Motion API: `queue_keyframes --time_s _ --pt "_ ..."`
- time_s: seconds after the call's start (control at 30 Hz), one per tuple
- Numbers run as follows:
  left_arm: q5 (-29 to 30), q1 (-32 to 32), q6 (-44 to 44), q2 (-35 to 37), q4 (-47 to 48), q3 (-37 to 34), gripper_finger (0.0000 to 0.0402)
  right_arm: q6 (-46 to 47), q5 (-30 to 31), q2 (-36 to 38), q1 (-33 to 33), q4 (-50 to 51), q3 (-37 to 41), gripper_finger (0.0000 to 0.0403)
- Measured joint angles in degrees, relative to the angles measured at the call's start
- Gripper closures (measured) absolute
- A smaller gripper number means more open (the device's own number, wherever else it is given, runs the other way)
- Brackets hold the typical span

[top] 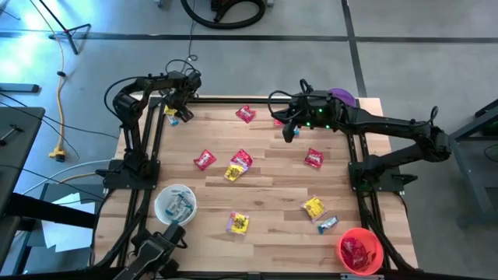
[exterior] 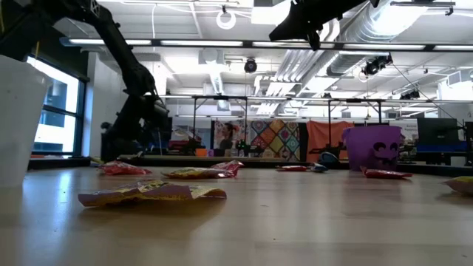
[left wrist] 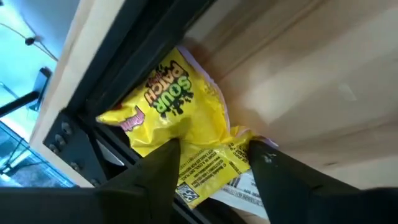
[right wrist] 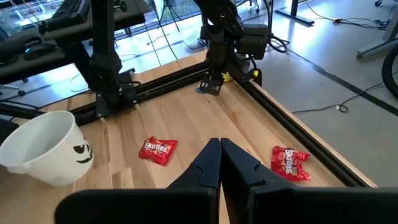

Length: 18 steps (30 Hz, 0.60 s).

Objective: Sort candy
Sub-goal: Put the yellow candy into the purple bin

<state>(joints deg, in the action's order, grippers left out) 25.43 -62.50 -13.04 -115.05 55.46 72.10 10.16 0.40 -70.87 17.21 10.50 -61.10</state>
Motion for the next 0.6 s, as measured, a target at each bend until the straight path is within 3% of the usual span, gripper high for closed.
queue_keyframes --time_s 0.33,0.43,0.6 --pt "-2.92 -0.18 -0.21 0.18 -0.35 0.52 0.0388 -0.02 -0.02 0.00 0.00 0.02 0.00 0.0403" --pt "-6.41 0.59 0.81 1.97 0.11 0.38 0.0390 -0.12 -0.01 0.00 0.00 0.02 0.00 0.0403" --pt "-17.55 2.96 5.77 9.41 0.35 0.36 0.0400 -1.17 0.00 0.02 0.00 0.30 0.00 0.0403"
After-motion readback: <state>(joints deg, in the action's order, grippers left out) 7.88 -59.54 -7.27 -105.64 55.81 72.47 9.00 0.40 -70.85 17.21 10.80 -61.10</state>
